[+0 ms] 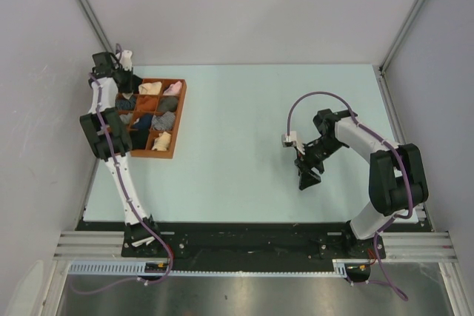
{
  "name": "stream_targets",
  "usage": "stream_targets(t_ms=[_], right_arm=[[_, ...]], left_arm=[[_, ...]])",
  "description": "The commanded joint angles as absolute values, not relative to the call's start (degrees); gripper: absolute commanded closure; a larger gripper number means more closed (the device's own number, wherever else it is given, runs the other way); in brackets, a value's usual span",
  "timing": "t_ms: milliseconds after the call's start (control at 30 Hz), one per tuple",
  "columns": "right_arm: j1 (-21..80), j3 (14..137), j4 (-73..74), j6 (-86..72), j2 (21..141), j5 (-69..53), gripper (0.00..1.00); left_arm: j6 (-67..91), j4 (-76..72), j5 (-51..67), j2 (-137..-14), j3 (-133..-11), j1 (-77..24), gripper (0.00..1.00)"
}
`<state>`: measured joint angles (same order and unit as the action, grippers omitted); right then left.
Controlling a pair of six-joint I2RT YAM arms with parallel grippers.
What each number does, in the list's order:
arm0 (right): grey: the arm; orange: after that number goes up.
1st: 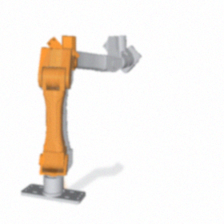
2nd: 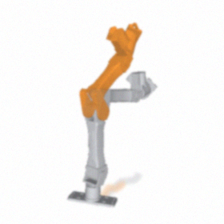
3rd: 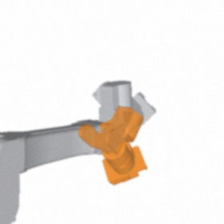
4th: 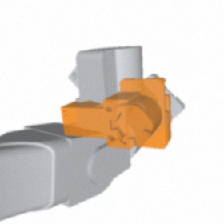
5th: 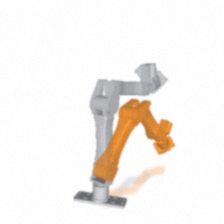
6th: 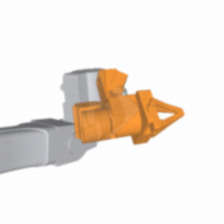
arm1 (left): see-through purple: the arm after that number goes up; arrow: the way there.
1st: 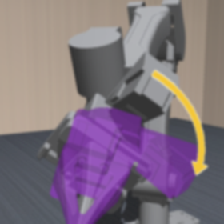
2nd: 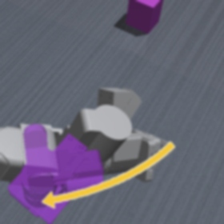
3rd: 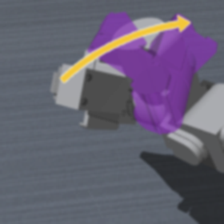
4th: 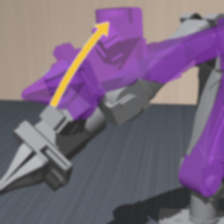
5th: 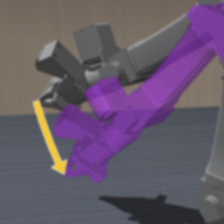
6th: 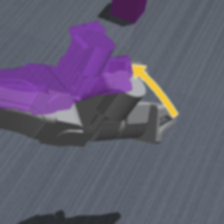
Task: Roll the underwear
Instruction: Place the underwear in the storage box.
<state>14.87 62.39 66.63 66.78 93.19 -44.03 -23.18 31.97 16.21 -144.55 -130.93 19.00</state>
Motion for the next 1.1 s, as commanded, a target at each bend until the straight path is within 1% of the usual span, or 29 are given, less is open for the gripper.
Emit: stream_targets(t_ms=[0, 233, 333, 400, 667, 733, 833, 867, 933, 967, 1067], right_arm=[[14.7, 64.1, 68.7, 69.0, 90.5, -45.7, 0.31], [13.4, 64.0, 70.8, 71.3, 88.8, -47.2, 0.31], [13.4, 64.0, 71.1, 71.9, 88.5, -47.4, 0.31], [13.3, 63.9, 71.6, 72.5, 88.2, -47.5, 0.31], [13.4, 64.0, 72.5, 73.4, 87.7, -47.9, 0.31], [13.4, 63.9, 72.6, 73.7, 87.7, -47.8, 0.31], [13.4, 63.9, 72.9, 73.9, 87.5, -48.0, 0.31], [13.3, 63.9, 72.9, 73.9, 87.5, -48.0, 0.31], [13.4, 63.9, 72.9, 74.0, 87.5, -48.0, 0.31], [13.3, 63.9, 72.9, 74.0, 87.6, -47.9, 0.31], [13.3, 63.9, 72.9, 73.9, 87.8, -47.9, 0.31]], left_arm=[[-26.7, 50.8, 15.1, -144.1, -122.3, 17.8, 0.80], [-26.6, 53.4, 9.8, -141.4, -117.4, 17.5, 0.79], [-25.8, 53.2, 7.9, -139.1, -112.3, 17.6, 0.79], [-25.8, 51.9, 8.4, -137.5, -108.4, 18.0, 0.78], [-25.4, 50.1, 11.2, -131.3, -101.3, 19.6, 0.77], [-24.9, 49.2, 9.9, -130.8, -100.7, 19.9, 0.76], [-23.6, 48.8, 9.8, -130.5, -102.3, 20.5, 0.71], [-23.5, 48.7, 10.0, -130.6, -103.8, 20.5, 0.67], [-22.5, 48.5, 9.8, -130.6, -105.3, 20.5, 0.62], [-22.2, 48.3, 9.7, -130.6, -106.7, 20.6, 0.57], [-21.3, 47.0, 10.4, -129.8, -107.9, 20.5, 0.52]])
